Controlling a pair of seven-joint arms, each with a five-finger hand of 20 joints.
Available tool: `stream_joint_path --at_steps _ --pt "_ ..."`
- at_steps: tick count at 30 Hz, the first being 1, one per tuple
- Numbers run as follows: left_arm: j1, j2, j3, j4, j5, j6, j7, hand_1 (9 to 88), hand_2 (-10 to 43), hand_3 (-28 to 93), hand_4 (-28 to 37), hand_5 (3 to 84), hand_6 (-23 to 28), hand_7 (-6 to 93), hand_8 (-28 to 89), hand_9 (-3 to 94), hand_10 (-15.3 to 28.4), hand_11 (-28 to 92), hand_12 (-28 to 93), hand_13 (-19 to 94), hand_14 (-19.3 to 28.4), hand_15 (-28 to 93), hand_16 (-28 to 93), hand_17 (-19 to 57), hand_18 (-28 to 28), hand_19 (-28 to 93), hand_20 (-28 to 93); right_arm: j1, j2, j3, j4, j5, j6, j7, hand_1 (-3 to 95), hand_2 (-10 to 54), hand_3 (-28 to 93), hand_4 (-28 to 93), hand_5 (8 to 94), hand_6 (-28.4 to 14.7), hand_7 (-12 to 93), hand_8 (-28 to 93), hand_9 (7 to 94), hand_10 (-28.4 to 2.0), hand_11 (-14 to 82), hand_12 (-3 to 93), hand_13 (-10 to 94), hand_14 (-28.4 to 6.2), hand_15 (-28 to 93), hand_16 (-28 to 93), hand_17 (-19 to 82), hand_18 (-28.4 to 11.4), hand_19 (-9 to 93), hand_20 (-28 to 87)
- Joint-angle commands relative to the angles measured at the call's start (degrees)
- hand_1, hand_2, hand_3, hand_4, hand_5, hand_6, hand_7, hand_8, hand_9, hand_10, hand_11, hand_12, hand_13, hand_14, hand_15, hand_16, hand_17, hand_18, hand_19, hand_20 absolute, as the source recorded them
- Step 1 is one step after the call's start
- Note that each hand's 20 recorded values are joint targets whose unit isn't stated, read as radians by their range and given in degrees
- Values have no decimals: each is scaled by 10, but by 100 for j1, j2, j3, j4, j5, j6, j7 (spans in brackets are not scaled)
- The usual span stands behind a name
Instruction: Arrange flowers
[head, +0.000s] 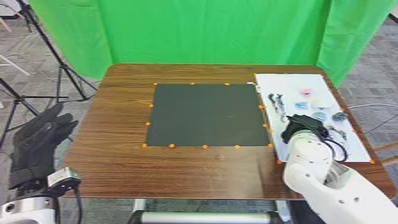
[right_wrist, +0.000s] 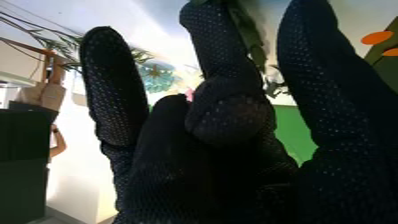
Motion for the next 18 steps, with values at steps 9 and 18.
stream_joint_path --at_steps 9,18 --pt "-31 7 22 30 85 -103 -60 256 42 823 -195 385 85 160 -110 363 196 345 72 248 270 618 -159 -89 220 581 15 -325 -238 -171 832 375 -438 -161 524 -89 679 -221 844 -82 196 205 929 -82 607 285 937 -51 793 209 525 -179 932 -283" --pt "-2 -3 18 21 53 -79 -18 255 43 823 -195 385 85 160 -110 362 196 345 71 248 270 618 -160 -89 220 582 15 -515 -277 5 751 293 -207 -532 564 -91 711 -228 864 -75 203 227 933 -77 616 286 937 -50 798 208 523 -163 932 -282"
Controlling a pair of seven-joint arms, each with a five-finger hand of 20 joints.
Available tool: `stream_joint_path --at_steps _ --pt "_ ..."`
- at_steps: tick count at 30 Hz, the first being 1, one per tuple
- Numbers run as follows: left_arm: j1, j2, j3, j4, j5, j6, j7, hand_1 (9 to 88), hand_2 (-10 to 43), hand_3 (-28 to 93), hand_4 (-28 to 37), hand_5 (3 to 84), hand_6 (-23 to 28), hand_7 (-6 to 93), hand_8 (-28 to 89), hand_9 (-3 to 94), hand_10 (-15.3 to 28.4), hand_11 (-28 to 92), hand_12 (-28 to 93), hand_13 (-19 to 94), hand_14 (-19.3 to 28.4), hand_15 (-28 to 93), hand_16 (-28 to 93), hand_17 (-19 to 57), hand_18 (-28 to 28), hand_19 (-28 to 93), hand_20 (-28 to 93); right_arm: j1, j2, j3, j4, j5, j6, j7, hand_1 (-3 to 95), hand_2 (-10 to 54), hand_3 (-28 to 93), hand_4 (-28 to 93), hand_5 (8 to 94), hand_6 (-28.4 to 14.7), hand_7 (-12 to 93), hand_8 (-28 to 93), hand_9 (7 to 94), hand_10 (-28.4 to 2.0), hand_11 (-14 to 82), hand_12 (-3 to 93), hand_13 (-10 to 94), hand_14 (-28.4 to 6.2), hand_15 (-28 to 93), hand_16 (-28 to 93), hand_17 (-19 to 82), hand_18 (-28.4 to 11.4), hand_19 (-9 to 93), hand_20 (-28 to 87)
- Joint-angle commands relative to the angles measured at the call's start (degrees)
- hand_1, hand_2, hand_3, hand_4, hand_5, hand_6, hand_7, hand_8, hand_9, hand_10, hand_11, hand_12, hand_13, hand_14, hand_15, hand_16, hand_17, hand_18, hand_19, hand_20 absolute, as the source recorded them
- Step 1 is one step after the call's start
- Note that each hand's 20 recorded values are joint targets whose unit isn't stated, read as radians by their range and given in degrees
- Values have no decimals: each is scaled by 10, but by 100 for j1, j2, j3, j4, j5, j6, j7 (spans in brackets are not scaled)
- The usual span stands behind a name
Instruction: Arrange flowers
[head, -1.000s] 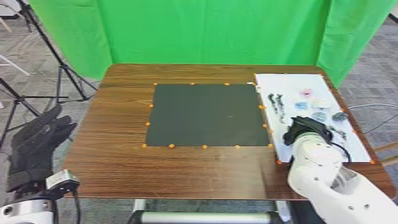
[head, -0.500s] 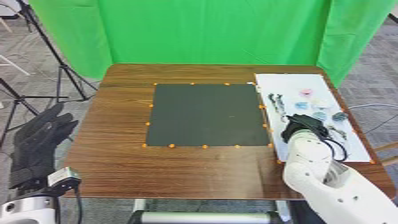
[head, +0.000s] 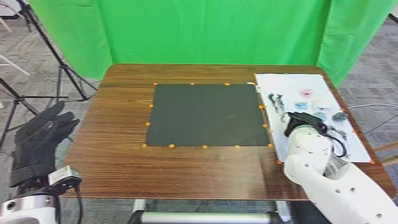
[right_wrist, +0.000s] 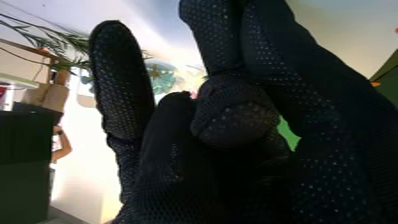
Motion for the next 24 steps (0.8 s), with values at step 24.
stream_joint_path --at_steps 24 --pt "227 45 -25 -60 -92 73 136 254 43 824 -196 385 85 161 -110 362 197 346 71 248 271 619 -160 -89 220 582 14 -389 536 -23 -465 -382 1265 -1113 556 -95 761 -225 887 -80 212 280 937 -59 647 276 937 -43 822 195 524 -146 932 -236"
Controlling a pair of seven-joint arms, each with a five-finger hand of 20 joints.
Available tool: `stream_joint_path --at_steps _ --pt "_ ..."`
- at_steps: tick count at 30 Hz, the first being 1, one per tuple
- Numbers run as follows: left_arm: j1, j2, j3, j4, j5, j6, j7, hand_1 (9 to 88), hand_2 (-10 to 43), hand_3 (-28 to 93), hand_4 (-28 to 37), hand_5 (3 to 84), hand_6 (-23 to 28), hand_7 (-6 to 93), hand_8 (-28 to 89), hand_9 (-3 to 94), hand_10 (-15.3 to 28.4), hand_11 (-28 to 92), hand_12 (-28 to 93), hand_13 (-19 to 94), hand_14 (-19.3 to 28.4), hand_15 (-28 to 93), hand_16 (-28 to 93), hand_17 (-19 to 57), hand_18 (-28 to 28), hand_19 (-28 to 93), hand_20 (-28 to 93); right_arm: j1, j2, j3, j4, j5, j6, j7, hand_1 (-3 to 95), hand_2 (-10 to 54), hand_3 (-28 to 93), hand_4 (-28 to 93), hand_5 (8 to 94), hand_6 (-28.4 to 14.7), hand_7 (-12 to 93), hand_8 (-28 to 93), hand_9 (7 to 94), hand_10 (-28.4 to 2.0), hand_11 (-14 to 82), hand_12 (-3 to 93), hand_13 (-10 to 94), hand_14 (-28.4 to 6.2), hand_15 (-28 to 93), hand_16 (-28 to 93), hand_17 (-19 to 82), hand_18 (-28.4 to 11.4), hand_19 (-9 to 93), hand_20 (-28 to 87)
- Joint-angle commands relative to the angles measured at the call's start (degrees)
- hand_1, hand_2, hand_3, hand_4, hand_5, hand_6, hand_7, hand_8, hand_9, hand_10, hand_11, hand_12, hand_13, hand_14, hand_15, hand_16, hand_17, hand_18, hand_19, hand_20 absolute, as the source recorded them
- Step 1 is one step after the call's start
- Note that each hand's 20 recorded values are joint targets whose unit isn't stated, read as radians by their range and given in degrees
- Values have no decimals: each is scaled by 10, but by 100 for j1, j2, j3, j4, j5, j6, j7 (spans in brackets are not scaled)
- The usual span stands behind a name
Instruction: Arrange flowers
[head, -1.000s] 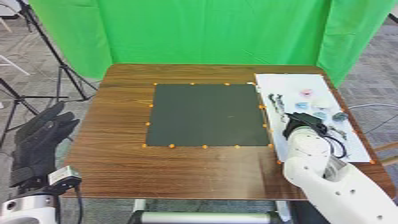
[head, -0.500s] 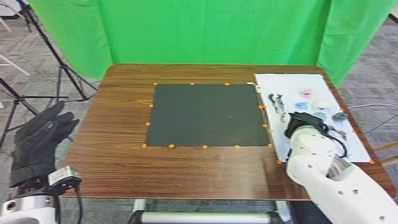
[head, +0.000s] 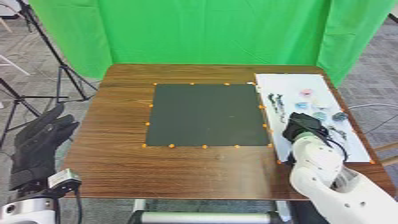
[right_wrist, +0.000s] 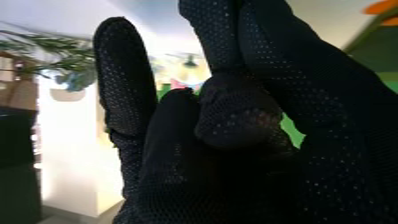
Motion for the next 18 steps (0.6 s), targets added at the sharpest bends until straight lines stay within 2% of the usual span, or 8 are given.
stream_joint_path --at_steps 1,2,3,4,5,7,18 --pt "87 16 -11 -44 -24 52 34 254 43 824 -196 385 85 161 -110 362 197 346 71 248 270 619 -160 -89 220 582 14 179 144 -138 -209 -151 229 -190 555 -95 762 -225 887 -78 213 281 937 -59 647 276 937 -42 822 194 524 -145 932 -236" --pt "96 24 -15 -44 -60 56 77 253 43 825 -195 385 85 161 -110 363 196 346 72 248 271 619 -160 -89 220 582 14 238 169 -156 -217 -147 243 -209 555 -95 762 -225 888 -77 214 281 937 -58 648 275 937 -41 823 194 525 -144 932 -235" --pt "119 -2 -42 -59 -25 46 29 253 43 824 -195 385 85 161 -110 363 196 346 72 248 271 619 -160 -89 220 582 14 222 134 -80 -242 -163 187 -250 555 -95 762 -225 889 -77 214 281 937 -57 649 275 937 -41 823 194 525 -144 932 -234" --pt "114 28 -30 -48 -39 59 67 254 44 823 -196 385 85 161 -110 363 197 346 72 248 270 619 -160 -89 219 582 14 291 194 -129 -261 -157 234 -230 554 -95 762 -225 889 -76 214 281 937 -57 649 274 937 -40 824 193 525 -144 932 -233" --pt "125 24 -43 -53 -22 59 45 254 44 822 -196 385 85 161 -110 363 197 346 71 248 270 618 -160 -89 219 581 14 319 203 -119 -279 -173 220 -235 554 -95 762 -225 889 -76 215 281 937 -57 650 274 937 -39 824 192 525 -144 932 -232" --pt "153 61 -41 -56 -90 81 119 254 44 823 -196 385 85 161 -110 363 197 346 71 248 270 618 -160 -89 219 581 14 364 220 -80 -326 -139 217 -271 552 -95 764 -223 889 -75 216 283 937 -56 651 273 937 -39 825 192 525 -143 932 -231" --pt "256 119 -147 -78 -127 129 154 254 44 822 -196 385 85 160 -110 363 196 346 71 248 270 618 -160 -89 220 582 14 698 7 -173 -596 -74 122 -424 549 -95 764 -220 889 -73 218 283 937 -54 653 271 937 -37 826 190 526 -142 932 -231"
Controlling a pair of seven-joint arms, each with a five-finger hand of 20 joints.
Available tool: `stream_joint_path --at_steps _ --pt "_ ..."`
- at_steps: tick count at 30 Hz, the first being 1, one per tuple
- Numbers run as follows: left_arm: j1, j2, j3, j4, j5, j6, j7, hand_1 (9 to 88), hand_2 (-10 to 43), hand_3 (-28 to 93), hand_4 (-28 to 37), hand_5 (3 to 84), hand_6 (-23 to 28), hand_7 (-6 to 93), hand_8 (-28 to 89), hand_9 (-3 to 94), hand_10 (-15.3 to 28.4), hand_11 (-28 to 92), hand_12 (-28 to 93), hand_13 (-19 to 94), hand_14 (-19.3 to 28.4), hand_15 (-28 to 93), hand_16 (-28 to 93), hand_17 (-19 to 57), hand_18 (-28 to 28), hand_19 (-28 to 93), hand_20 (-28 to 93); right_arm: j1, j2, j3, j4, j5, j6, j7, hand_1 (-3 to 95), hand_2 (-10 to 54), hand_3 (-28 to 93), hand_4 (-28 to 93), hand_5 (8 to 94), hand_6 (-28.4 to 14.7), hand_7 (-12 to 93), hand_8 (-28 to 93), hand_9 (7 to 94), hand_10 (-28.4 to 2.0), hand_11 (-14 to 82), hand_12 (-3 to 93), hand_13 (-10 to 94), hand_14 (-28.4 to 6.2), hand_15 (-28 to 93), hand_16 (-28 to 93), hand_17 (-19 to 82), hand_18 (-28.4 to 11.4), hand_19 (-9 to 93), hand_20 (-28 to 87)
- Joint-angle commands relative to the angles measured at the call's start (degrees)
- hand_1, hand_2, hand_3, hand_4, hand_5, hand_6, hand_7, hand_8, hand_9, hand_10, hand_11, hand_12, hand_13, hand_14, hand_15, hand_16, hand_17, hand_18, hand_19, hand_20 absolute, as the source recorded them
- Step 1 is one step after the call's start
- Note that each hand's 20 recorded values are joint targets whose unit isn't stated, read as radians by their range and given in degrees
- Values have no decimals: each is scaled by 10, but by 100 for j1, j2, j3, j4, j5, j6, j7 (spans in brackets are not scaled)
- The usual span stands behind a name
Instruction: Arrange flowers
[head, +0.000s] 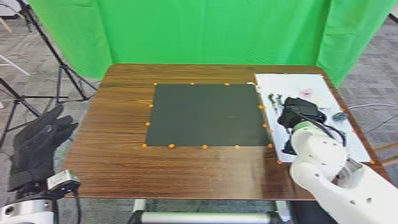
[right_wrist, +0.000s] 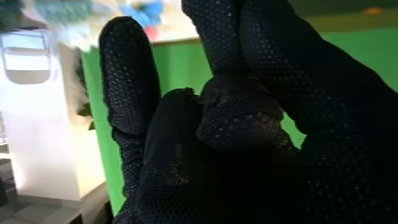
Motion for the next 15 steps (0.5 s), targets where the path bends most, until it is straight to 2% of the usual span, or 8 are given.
stream_joint_path --at_steps 1,4,6,7,10,11,13,15 --pt "170 75 -120 -65 -91 98 80 253 44 823 -196 385 85 160 -110 362 196 346 71 248 270 618 -160 -89 220 582 14 354 -240 -54 -261 57 -83 -165 549 -95 765 -219 889 -72 218 283 937 -54 653 271 937 -38 826 190 526 -142 932 -230" --pt "218 49 -191 -70 -77 104 50 253 44 821 -197 385 85 160 -110 362 196 345 71 248 269 619 -160 -89 219 581 14 575 -452 -200 -249 96 -151 -222 548 -95 765 -216 888 -72 220 284 937 -54 653 271 937 -38 826 189 526 -144 932 -228" --pt "321 54 -248 -109 -115 156 79 254 44 820 -198 384 85 161 -110 362 196 346 71 248 269 618 -160 -89 219 581 14 721 -676 -270 -229 233 -240 -258 548 -95 764 -216 888 -72 220 285 937 -54 654 270 937 -38 827 189 525 -145 932 -225" --pt "301 40 -248 -99 -96 145 80 254 44 820 -199 384 85 161 -110 362 196 346 71 248 270 618 -160 -89 219 581 14 864 -707 -418 -203 153 -241 -277 548 -95 764 -216 889 -72 220 284 937 -54 654 270 937 -38 827 189 525 -146 932 -223" --pt "331 -42 -310 -122 59 147 -85 254 44 819 -200 384 85 160 -110 362 196 346 71 248 269 619 -160 -89 220 582 14 1062 -1010 -580 -147 175 -359 -358 548 -95 761 -211 890 -72 220 285 937 -54 656 268 937 -38 827 188 522 -148 932 -214" --pt "352 -40 -319 -132 74 163 -97 254 44 818 -200 384 85 160 -110 362 195 345 71 248 269 618 -160 -89 219 582 14 1147 -1102 -667 -120 184 -400 -358 548 -95 762 -210 890 -72 220 285 937 -54 656 267 937 -38 827 188 521 -149 932 -213" --pt "357 -61 -336 -141 190 204 -186 253 44 819 -200 384 85 160 -110 361 195 346 71 247 270 618 -160 -89 219 582 14 1248 -1264 -819 -64 63 -452 -427 548 -95 760 -210 890 -72 219 284 937 -54 657 267 937 -38 827 188 520 -150 932 -208" --pt "368 -68 -357 -148 171 178 -195 253 44 818 -200 384 85 160 -110 361 195 345 71 248 269 618 -160 -89 219 581 14 1308 -1509 -883 -7 68 -569 -537 548 -95 761 -209 890 -71 220 286 937 -54 657 266 937 -38 827 187 519 -150 932 -204"
